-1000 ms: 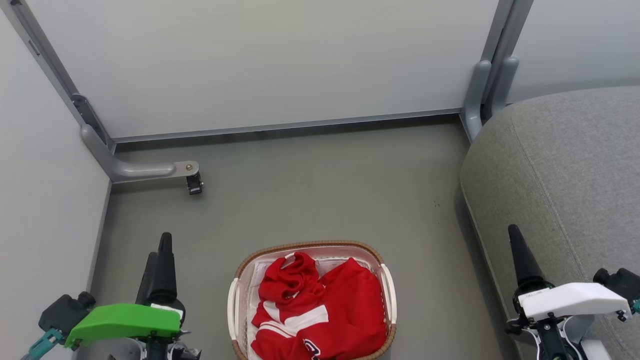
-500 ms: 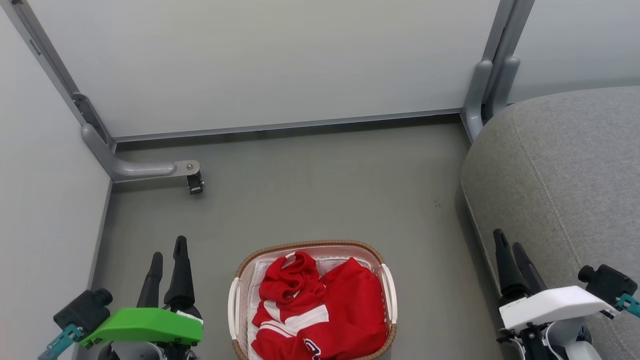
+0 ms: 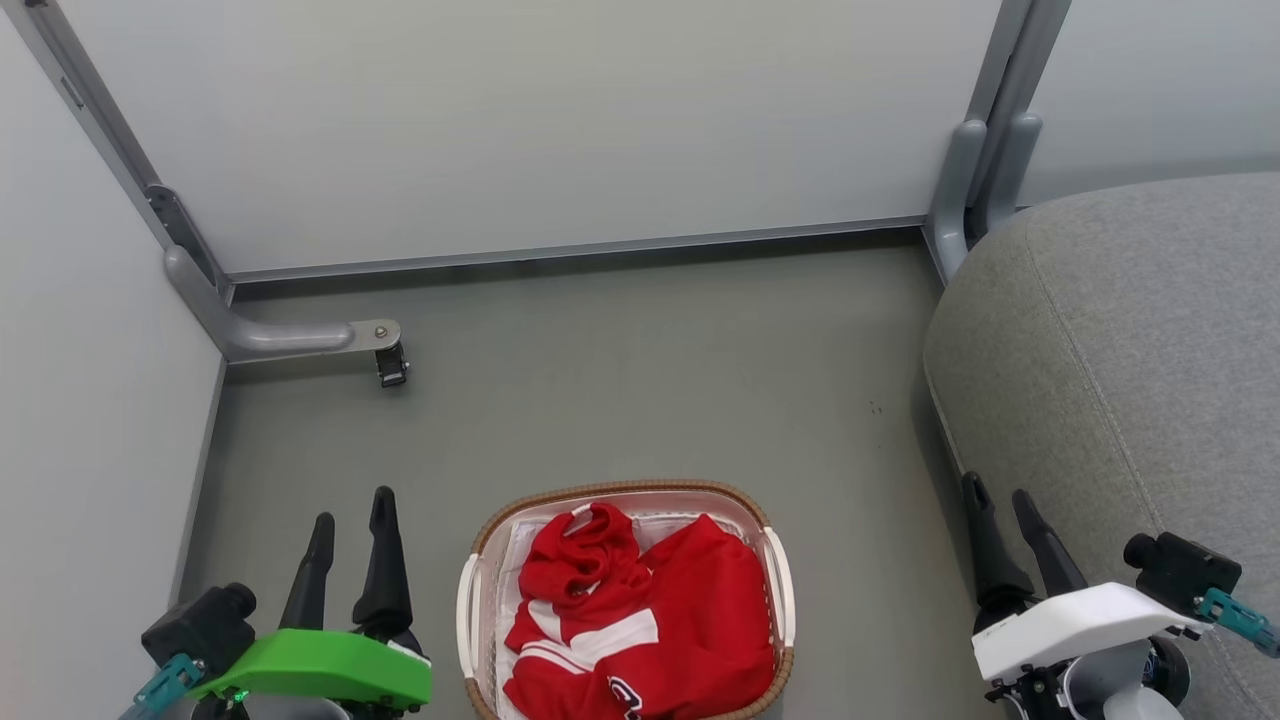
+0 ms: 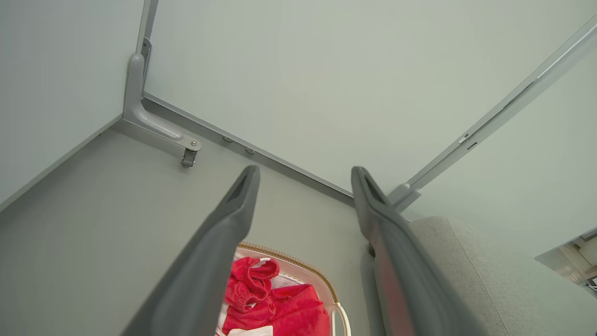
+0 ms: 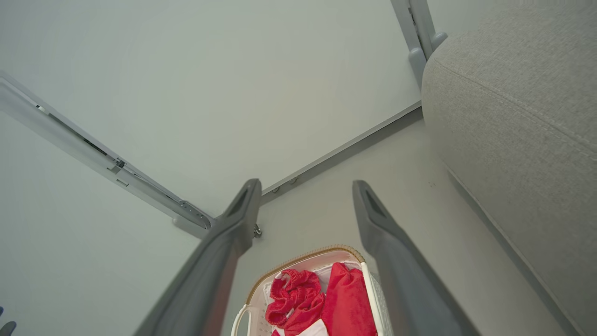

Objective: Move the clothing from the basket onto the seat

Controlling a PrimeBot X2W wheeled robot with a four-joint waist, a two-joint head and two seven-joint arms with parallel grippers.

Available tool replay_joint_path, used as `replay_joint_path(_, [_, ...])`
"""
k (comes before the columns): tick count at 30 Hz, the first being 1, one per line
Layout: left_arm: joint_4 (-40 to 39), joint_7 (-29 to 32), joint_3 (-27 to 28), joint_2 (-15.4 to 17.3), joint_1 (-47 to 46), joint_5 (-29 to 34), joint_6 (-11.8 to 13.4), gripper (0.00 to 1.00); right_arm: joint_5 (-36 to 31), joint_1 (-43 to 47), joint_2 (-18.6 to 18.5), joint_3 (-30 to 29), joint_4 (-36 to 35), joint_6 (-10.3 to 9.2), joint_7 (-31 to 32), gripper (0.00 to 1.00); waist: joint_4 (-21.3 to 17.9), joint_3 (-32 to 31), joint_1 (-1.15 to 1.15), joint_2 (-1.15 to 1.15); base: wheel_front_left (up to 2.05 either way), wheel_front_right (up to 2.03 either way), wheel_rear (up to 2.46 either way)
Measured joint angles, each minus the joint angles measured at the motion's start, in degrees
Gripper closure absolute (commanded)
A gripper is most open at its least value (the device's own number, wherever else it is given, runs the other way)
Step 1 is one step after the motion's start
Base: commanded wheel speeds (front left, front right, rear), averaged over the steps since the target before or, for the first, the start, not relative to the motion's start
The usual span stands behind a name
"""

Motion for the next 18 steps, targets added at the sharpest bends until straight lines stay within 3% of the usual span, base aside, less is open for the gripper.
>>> replay_joint_path(18, [1.44,-2.52,-1.13,0.05,0.24,9.61,0.73,0.0,-10.26,0.02,-0.14,0.37,0.44,0.0,-2.56,0.0,0.19,0.45,0.0,0.0,0.0,0.0,0.0])
